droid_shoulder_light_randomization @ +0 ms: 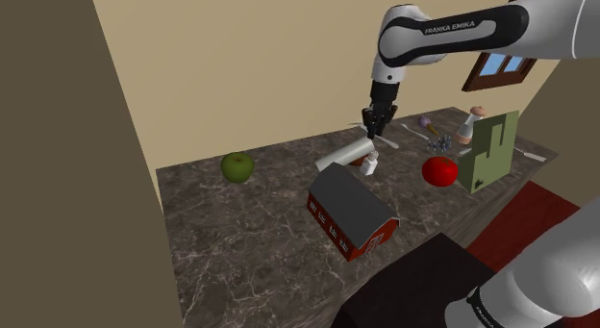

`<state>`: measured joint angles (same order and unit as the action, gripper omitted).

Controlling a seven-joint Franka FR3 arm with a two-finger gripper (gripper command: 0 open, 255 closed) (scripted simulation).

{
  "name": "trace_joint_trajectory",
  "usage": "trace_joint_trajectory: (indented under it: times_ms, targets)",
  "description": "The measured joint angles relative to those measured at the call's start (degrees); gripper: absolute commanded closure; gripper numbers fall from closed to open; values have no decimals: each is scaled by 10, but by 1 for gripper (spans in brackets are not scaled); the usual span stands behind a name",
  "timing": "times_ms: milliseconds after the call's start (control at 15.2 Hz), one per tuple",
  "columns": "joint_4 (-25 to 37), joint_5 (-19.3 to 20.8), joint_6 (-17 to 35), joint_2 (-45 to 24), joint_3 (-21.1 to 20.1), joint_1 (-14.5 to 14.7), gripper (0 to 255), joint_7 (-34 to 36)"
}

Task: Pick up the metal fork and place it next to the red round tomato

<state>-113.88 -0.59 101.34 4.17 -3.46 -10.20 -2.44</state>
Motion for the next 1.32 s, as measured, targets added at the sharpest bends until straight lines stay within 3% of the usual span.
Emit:
trace_joint_trajectory:
  times_ms: [792, 1320]
  targets:
    - [84, 24, -11, -71, 82, -79, 255, -155]
    - [217, 19, -42, -170, 123, -133, 255, -251]
